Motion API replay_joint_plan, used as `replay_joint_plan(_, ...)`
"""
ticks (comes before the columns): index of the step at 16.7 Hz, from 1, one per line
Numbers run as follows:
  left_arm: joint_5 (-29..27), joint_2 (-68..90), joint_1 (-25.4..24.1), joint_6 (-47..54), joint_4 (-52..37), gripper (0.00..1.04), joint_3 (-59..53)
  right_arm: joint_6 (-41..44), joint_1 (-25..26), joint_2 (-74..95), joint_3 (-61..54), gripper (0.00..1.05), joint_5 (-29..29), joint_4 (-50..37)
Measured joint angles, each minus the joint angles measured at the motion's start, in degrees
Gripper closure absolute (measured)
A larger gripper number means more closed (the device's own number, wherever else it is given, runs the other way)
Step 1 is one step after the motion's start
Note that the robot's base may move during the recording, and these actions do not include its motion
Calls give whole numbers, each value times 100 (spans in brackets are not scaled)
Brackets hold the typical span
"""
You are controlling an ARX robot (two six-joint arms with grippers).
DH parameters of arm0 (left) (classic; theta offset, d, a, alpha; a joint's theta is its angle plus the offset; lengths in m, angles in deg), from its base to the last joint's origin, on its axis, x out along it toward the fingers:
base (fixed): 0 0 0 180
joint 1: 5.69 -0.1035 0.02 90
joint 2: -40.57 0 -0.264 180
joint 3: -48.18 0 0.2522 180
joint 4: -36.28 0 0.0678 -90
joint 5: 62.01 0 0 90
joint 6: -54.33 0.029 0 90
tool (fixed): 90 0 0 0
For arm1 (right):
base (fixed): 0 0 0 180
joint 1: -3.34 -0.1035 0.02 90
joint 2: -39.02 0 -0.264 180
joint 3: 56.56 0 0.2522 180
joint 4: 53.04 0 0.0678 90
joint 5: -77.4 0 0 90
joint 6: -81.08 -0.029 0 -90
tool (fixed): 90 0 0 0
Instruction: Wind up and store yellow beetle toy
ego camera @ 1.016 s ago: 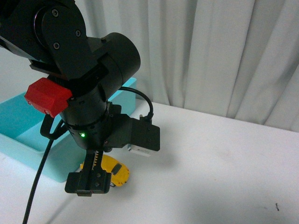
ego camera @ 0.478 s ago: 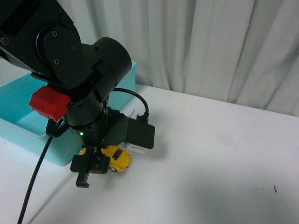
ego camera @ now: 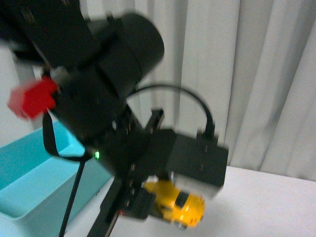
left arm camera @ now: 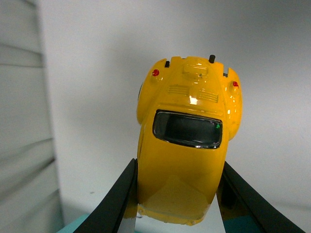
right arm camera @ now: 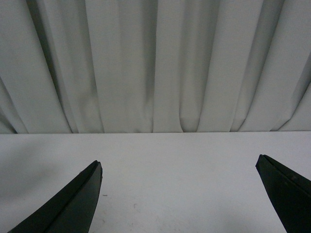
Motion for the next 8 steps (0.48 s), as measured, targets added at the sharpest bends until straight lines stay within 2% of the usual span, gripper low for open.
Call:
replay_joint_plan(6, 282, -306, -195, -372, 149, 65, 343, 0, 0, 0, 0, 7, 2, 2)
replay_joint_plan(8, 492, -546, -793, -1102, -74, 65, 914, 0, 0, 0, 0, 7, 2, 2)
